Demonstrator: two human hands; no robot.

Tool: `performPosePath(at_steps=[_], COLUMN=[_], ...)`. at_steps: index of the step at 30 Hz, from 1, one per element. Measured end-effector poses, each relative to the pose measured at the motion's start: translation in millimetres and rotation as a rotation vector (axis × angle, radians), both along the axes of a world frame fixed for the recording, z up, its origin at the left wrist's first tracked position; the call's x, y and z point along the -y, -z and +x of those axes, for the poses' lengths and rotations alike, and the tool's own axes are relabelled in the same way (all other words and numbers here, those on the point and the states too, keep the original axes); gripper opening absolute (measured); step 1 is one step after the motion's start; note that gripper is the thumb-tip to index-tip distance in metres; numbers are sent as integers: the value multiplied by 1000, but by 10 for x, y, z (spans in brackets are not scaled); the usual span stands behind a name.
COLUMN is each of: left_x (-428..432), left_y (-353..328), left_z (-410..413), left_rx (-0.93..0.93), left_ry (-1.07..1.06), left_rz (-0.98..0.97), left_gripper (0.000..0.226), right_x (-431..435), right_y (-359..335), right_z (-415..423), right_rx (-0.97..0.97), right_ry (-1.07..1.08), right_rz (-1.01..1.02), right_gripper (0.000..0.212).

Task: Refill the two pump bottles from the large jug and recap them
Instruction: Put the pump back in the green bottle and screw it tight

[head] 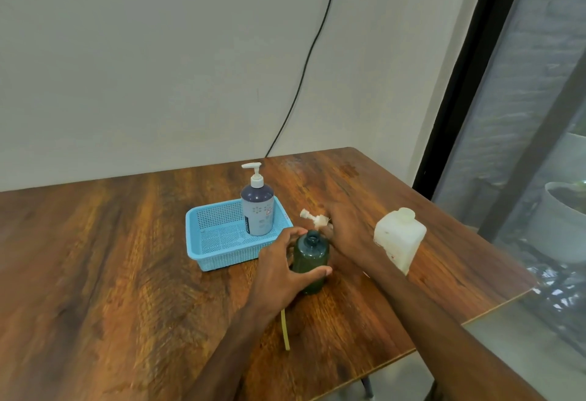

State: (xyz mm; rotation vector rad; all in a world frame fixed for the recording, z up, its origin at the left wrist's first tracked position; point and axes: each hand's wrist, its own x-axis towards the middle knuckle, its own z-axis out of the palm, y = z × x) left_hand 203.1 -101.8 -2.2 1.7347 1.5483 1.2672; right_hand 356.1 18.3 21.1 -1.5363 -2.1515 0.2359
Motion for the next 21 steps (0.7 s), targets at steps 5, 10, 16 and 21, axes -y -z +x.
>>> performPosePath(at_steps=[5, 10, 16, 21], left_x=[-6, 9, 9, 4], left_y=[-11, -20, -4, 14], left_z=[10, 16, 42, 32], left_rx=[9, 23, 37, 45], left_ry=[2, 13, 36, 29], left_rz=[-30, -41, -27, -23], left_gripper=[82, 75, 75, 77], right_x=[223, 602, 827, 902], right_y=[-501, -1152, -1427, -1487], right_z=[9, 80, 115, 100], right_rx=[-270, -490, -608, -595], right_ry=[-36, -156, -244, -292], right_rz=[129, 212, 193, 223], right_gripper=[33, 39, 41, 41])
